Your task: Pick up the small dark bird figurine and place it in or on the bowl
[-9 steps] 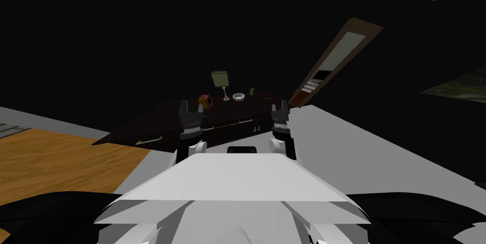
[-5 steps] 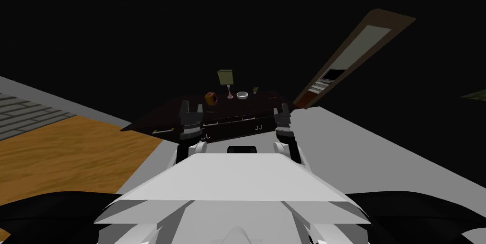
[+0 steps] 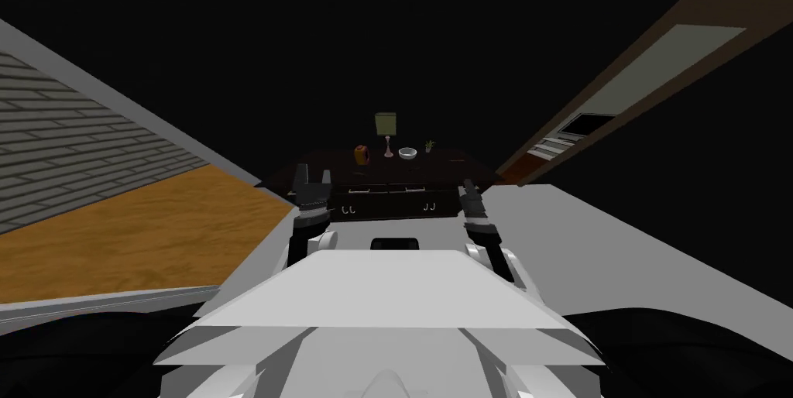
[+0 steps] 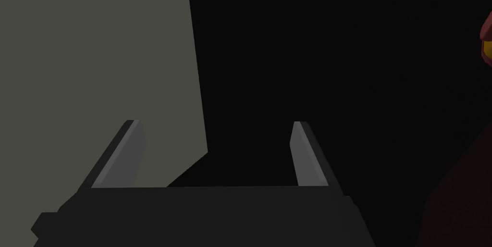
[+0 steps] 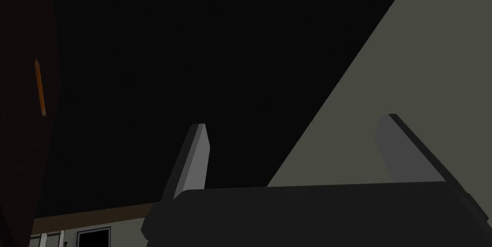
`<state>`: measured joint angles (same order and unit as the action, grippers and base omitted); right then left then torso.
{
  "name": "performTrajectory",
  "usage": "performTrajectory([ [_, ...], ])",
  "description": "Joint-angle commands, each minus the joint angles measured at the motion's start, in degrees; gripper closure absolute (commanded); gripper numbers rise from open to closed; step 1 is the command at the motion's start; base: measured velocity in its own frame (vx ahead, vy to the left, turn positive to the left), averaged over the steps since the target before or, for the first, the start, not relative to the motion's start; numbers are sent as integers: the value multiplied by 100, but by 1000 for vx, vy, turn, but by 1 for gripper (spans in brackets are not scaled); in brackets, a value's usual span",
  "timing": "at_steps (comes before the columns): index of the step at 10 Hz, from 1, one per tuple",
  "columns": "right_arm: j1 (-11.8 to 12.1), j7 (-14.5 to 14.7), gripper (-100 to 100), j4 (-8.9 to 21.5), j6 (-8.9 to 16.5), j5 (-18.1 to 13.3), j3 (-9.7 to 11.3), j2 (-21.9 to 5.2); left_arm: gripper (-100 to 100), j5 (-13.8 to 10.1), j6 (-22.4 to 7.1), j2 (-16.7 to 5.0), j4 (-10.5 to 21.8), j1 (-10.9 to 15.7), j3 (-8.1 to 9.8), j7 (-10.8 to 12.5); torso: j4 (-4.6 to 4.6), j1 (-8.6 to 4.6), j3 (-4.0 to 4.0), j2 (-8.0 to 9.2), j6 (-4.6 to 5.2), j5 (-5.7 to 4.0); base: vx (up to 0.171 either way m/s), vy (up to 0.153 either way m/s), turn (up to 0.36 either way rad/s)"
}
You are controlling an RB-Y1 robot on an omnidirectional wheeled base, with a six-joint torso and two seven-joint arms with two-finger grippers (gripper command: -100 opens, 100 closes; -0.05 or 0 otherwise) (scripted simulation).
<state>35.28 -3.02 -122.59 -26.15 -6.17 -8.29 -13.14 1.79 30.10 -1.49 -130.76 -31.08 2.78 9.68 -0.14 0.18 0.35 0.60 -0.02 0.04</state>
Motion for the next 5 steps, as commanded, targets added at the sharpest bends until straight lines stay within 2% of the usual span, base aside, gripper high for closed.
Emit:
performTrajectory([
  [1, 235, 96, -100, 235, -197, -286, -286, -230, 0, 0, 0, 0, 0, 0, 0, 0, 0, 0, 0, 0, 0, 0, -139, 69, 367],
  [2, 235, 96, -100, 235, -197, -352, -312, -230, 0, 0, 0, 0, 0, 0, 0, 0, 0, -4, -1, -3, 0, 0, -73, 36, 95],
  [3, 369, 148, -100, 387, -303, -561, -517, -388, 0, 0, 0, -1, 0, -2, 1, 0, 3, -14, -11, -20, 5, -2, -42, 36, 244],
  [4, 505, 202, -100, 550, -415, -752, -666, -551, 0, 0, 0, -1, 0, -1, 1, 0, 7, -17, -19, -33, 0, -3, -55, 62, 399],
  [5, 505, 202, -100, 550, -415, -779, -725, -551, 0, 0, 0, 0, 0, -1, 1, 0, 7, -11, -19, -34, 0, -2, -54, 47, 85],
])
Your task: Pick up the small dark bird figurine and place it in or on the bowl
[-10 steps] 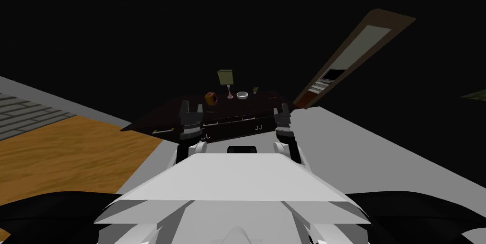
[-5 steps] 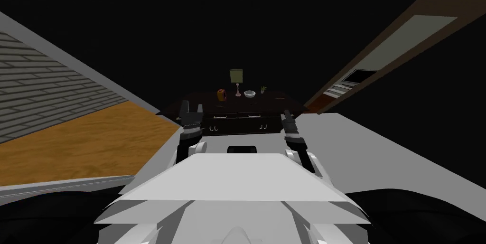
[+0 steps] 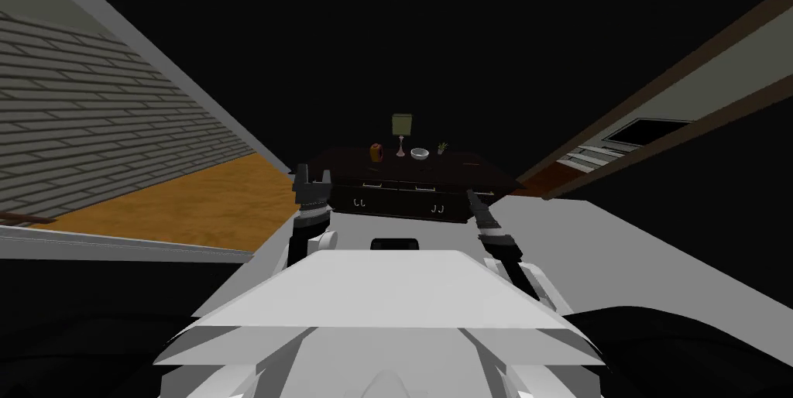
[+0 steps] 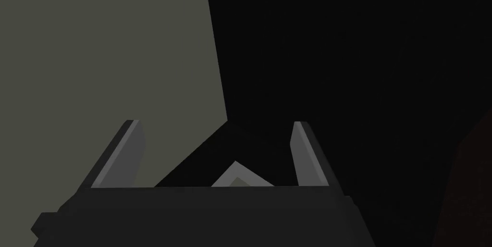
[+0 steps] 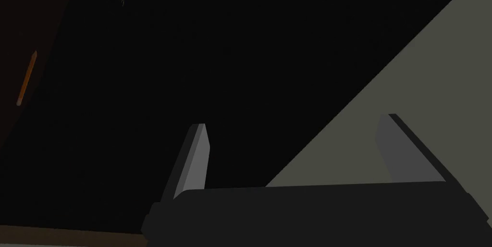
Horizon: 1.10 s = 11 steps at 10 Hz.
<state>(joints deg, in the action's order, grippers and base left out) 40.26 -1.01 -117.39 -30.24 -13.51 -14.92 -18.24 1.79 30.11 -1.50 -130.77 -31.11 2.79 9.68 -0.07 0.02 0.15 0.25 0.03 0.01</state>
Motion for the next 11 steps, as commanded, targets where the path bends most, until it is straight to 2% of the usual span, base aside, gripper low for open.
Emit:
performTrajectory([
  [1, 143, 58, -100, 205, -122, -271, -272, -210, 0, 0, 0, 0, 0, 0, 0, 0, 0, 0, 0, 0, 0, 0, -62, 51, 205],
  [2, 278, 118, -100, 389, -243, -456, -417, -384, 0, 0, 0, 0, 0, 1, -1, 0, 0, 0, 1, 2, -5, 0, -66, 64, 362],
  [3, 278, 118, -100, 389, -243, -503, -480, -384, 0, 0, 0, 0, 0, 1, -1, 0, -1, 3, 1, 3, -6, 1, -42, 42, 175],
  [5, 542, 245, -100, 755, -500, -918, -835, -723, 0, 0, 0, 0, 0, 0, 0, 0, 2, -4, -5, -10, -4, -1, -21, 58, 324],
  [6, 542, 245, -100, 786, -500, -984, -885, -749, 0, 0, 0, 0, 0, 1, -1, 0, 2, 3, -6, -11, -6, 1, -17, 44, 191],
  [8, 796, 380, -100, 1157, -773, -1397, -1228, -1087, 0, 0, 0, 0, 0, 1, 0, 0, 3, -8, -9, -16, -7, -2, -6, 43, 416],
  [9, 796, 380, -100, 1215, -773, -1480, -1265, -1133, 0, 0, 0, 0, 0, 0, 0, 0, 4, -6, -11, -20, -6, -1, 6, 34, 103],
  [10, 917, 450, -100, 1412, -915, -1695, -1445, -1330, 0, 0, 0, -1, 0, -1, 1, 0, 4, -9, -12, -20, 3, -2, 11, 40, 229],
  [11, 917, 450, -100, 1440, -915, -1731, -1445, -1330, 0, 0, 0, -1, 0, 0, 0, 0, 5, -10, -13, -23, -4, -2, 9, 20, 163],
])
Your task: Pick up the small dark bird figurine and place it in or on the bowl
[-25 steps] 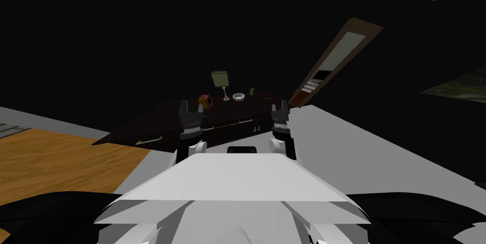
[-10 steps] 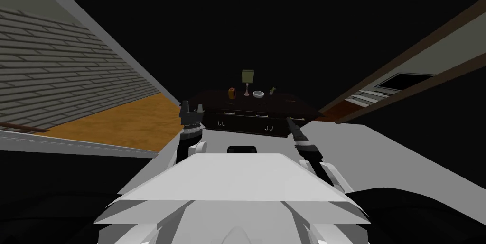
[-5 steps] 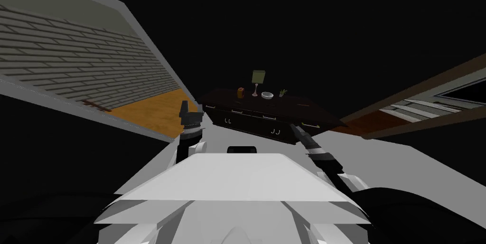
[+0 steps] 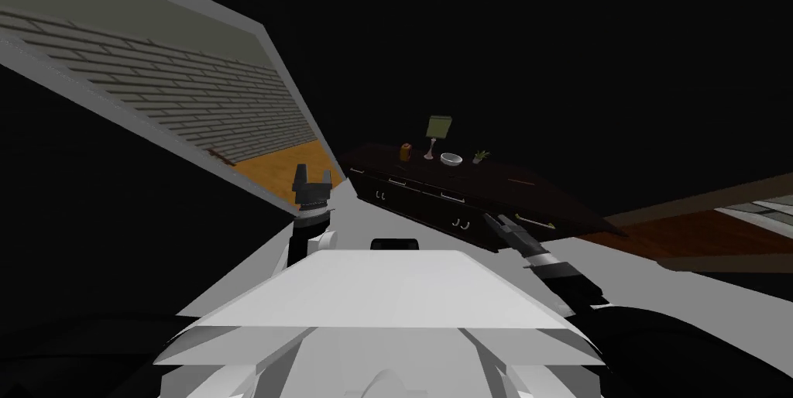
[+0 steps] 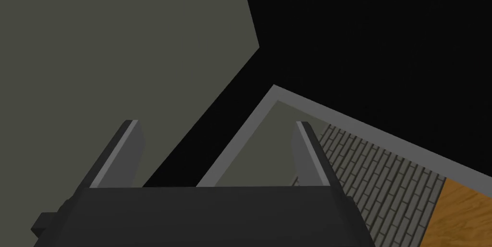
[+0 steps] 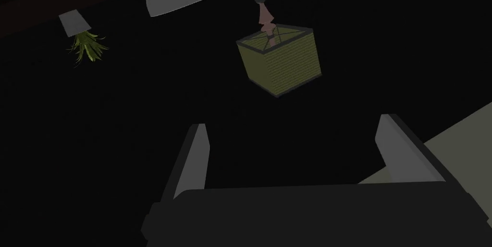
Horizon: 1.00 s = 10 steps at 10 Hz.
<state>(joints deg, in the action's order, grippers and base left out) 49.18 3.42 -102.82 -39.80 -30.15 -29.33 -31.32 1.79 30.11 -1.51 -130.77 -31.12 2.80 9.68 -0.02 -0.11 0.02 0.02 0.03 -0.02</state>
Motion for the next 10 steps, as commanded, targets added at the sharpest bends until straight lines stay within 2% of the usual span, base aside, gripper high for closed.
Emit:
performTrajectory([
  [1, 141, 79, -100, 213, -103, -286, -176, -221, 0, 0, 0, 0, 0, 0, 0, 0, 0, 0, 0, 0, 0, 0, 14, 25, 345],
  [2, 252, 151, -100, 392, -248, -455, -340, -396, 0, 0, 0, 0, 0, 1, -1, 0, 0, -1, -1, -2, -6, 0, 37, 39, 482],
  [3, 252, 151, -100, 448, -248, -570, -340, -421, 0, 0, 0, 0, 0, 1, -1, 0, 2, 2, -6, -10, -6, 1, 40, 16, 121],
  [5, 456, 298, -100, 824, -542, -958, -642, -780, 0, 0, 0, 0, 0, 0, 0, 0, 3, -2, -7, -12, -4, -1, 46, 16, 317],
  [6, 456, 298, -100, 928, -542, -1067, -642, -823, 0, 0, 0, 0, 0, 0, 0, 0, 4, -6, -10, -17, -5, -1, 51, -6, 207],
  [7, 548, 372, -100, 1164, -689, -1280, -776, -1023, 0, 0, 0, 0, 0, -1, 1, 0, 4, -10, -10, -17, 1, -2, 59, -6, 343],
  [8, 548, 372, -100, 1171, -689, -1311, -776, -1023, 0, 0, 0, -1, 0, 0, 0, 0, 4, -11, -12, -20, -5, -2, 48, -16, 166],
  [10, 715, 519, -100, 1551, -982, -1708, -1006, -1395, 0, 0, 0, -1, 0, 0, 0, 0, 4, -11, -11, -19, -4, -2, 71, -20, 353],
])
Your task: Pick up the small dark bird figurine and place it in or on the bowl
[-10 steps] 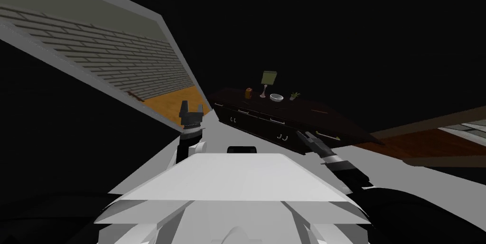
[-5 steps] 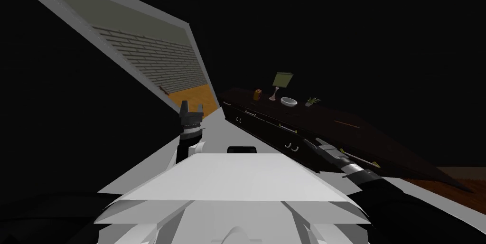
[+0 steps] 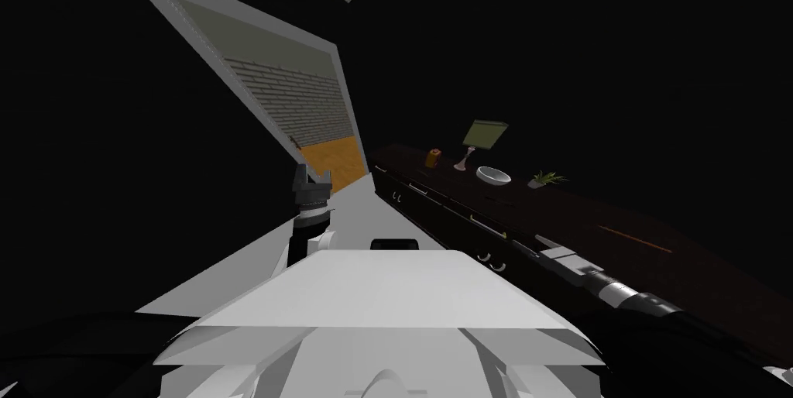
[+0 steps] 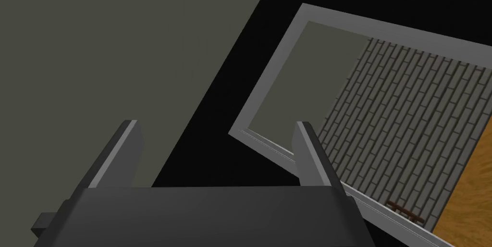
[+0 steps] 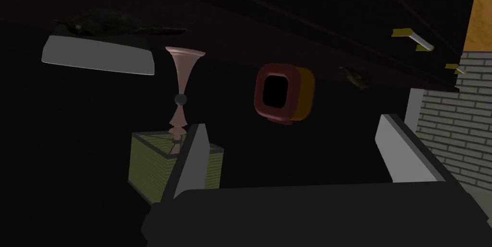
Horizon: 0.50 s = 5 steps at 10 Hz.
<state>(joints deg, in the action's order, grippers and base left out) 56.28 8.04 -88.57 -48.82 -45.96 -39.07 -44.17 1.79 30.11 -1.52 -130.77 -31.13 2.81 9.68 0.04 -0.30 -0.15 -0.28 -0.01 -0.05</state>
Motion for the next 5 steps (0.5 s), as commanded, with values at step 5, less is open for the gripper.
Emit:
performTrajectory([
  [5, 207, 267, -100, 907, -509, -819, -271, -677, 0, 0, 0, 0, 0, 0, 0, 0, -1, 2, 2, 4, 3, -1, 67, -37, 248],
])
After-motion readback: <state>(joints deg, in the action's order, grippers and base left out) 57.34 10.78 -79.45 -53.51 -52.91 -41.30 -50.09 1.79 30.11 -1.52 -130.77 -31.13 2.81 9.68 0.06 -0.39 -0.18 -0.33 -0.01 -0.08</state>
